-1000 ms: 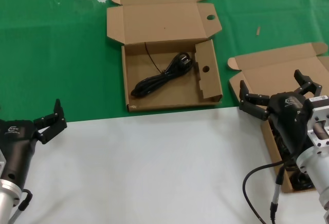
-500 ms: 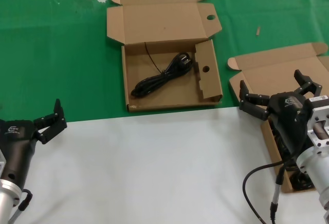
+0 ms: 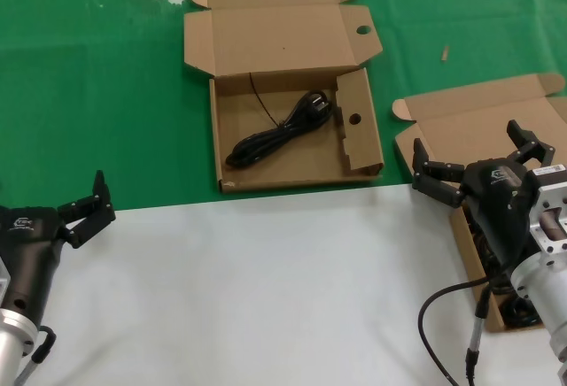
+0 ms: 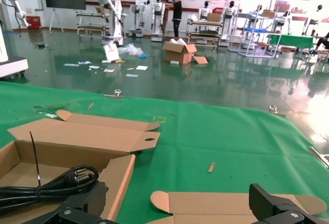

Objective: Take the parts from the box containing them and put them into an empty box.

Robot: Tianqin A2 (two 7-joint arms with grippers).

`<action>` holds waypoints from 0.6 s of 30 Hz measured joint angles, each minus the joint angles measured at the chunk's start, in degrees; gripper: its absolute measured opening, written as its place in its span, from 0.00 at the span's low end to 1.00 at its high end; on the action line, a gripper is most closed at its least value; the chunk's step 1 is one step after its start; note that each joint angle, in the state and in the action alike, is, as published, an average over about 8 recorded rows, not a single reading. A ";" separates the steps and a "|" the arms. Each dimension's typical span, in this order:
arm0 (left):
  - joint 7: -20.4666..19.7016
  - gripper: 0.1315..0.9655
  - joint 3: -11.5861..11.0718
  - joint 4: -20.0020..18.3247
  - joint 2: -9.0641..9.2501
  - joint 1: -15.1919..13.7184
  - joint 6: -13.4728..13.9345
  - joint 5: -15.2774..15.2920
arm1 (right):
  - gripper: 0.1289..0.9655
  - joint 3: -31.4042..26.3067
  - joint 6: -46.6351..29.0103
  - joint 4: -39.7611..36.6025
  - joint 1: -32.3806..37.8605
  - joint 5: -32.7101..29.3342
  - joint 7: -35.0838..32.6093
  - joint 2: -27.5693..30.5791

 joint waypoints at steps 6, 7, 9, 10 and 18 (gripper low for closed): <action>0.00 1.00 0.00 0.00 0.00 0.00 0.00 0.00 | 1.00 0.00 0.00 0.00 0.00 0.00 0.00 0.00; 0.00 1.00 0.00 0.00 0.00 0.00 0.00 0.00 | 1.00 0.00 0.00 0.00 0.00 0.00 0.00 0.00; 0.00 1.00 0.00 0.00 0.00 0.00 0.00 0.00 | 1.00 0.00 0.00 0.00 0.00 0.00 0.00 0.00; 0.00 1.00 0.00 0.00 0.00 0.00 0.00 0.00 | 1.00 0.00 0.00 0.00 0.00 0.00 0.00 0.00; 0.00 1.00 0.00 0.00 0.00 0.00 0.00 0.00 | 1.00 0.00 0.00 0.00 0.00 0.00 0.00 0.00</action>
